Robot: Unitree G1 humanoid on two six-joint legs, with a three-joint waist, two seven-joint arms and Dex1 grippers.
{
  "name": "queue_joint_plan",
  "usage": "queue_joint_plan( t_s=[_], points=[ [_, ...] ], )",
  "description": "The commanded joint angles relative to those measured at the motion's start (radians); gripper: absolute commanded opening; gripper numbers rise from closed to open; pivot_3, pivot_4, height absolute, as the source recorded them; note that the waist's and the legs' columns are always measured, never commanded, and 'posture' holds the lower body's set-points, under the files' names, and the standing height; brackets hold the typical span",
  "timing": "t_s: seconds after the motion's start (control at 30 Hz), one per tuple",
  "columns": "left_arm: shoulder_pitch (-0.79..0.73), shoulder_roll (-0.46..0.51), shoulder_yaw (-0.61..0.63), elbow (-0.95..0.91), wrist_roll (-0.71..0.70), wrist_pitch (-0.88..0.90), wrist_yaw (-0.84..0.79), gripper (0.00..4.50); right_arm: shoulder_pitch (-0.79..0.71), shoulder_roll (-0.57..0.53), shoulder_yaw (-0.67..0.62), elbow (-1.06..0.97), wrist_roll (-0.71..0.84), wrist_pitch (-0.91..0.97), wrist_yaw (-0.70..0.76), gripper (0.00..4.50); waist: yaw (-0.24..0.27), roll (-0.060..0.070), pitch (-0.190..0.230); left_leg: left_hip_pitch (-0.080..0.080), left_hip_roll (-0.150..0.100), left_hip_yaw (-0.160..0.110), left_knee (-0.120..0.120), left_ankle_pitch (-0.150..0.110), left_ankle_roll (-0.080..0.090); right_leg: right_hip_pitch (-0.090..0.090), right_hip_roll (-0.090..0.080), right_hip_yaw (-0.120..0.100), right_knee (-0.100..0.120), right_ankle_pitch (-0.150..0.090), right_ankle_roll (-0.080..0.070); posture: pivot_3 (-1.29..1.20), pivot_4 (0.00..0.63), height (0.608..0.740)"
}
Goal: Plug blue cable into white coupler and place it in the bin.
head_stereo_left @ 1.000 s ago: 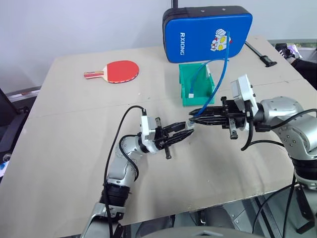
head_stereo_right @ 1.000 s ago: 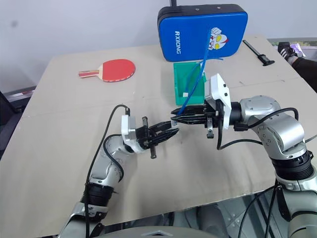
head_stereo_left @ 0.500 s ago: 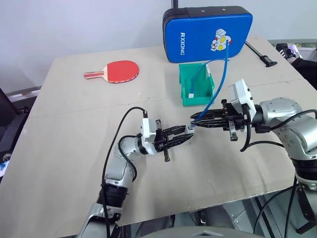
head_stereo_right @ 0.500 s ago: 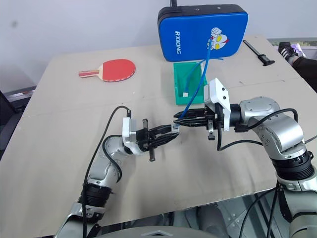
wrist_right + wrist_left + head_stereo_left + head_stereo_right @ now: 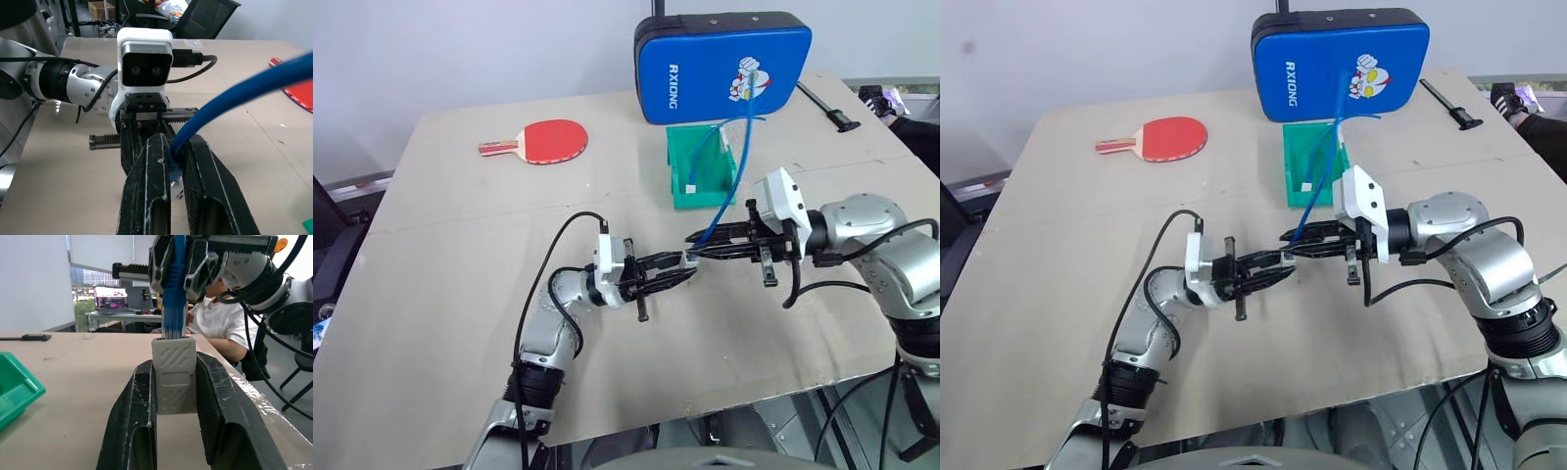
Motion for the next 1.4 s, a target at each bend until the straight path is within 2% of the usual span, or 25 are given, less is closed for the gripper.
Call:
queue_joint_plan(
  t_s=[0.03, 1.0, 1.1, 1.2, 1.27, 1.4],
  points=[
    [-0.062, -0.015, 0.006, -0.119, -0.055, -0.003, -0.003, 0.49, 0.026, 0.006, 0.035, 0.009, -0.024, 0.018, -0.004, 0.0, 0.001, 0.0, 0.0, 0.0, 0.0, 0.0, 0.0, 0.0, 0.0, 0.0, 0.0, 0.0, 0.0, 0.0, 0.0, 0.0, 0.15, 0.74],
    [-0.207, -0.122, 0.101, -0.299, -0.19, 0.17, 0.143, 0.49, 0.216, -0.016, 0.183, 0.03, -0.083, 0.022, 0.04, 0.0, 0.001, 0.0, 0.0, -0.001, 0.0, 0.0, 0.007, 0.0, 0.0, 0.0, 0.0, 0.0, 0.004, 0.0, 0.0, 0.0, 0.15, 0.74],
    [-0.22, -0.136, 0.104, -0.299, -0.179, 0.152, 0.146, 0.49, 0.237, -0.014, 0.189, 0.022, -0.041, 0.076, 0.046, 0.0, 0.001, 0.0, 0.0, -0.001, 0.0, 0.0, 0.007, 0.0, 0.0, 0.0, 0.0, 0.0, 0.004, 0.0, 0.0, 0.0, 0.15, 0.74],
    [-0.226, -0.133, 0.1, -0.295, -0.163, 0.136, 0.133, 0.49, 0.266, -0.022, 0.172, -0.022, 0.09, 0.186, 0.068, 0.0, 0.002, 0.0, 0.0, -0.002, 0.0, 0.0, 0.007, 0.0, 0.0, 0.0, 0.0, 0.0, 0.004, 0.0, 0.0, 0.0, 0.15, 0.74],
    [-0.225, -0.131, 0.099, -0.296, -0.164, 0.138, 0.13, 0.49, 0.274, -0.033, 0.178, -0.039, 0.117, 0.208, 0.072, 0.0, 0.003, 0.0, 0.0, -0.002, 0.0, 0.0, 0.008, 0.0, 0.0, 0.0, 0.0, 0.0, 0.004, 0.0, 0.0, 0.0, 0.15, 0.74],
    [-0.223, -0.137, 0.105, -0.314, -0.195, 0.151, 0.14, 0.49, 0.267, -0.045, 0.239, -0.011, 0.019, 0.137, 0.049, 0.0, 0.0, 0.0, 0.0, -0.002, 0.0, 0.0, 0.008, 0.0, 0.0, 0.0, 0.0, 0.001, 0.004, 0.0, 0.0, 0.0, 0.15, 0.74]
  ],
)
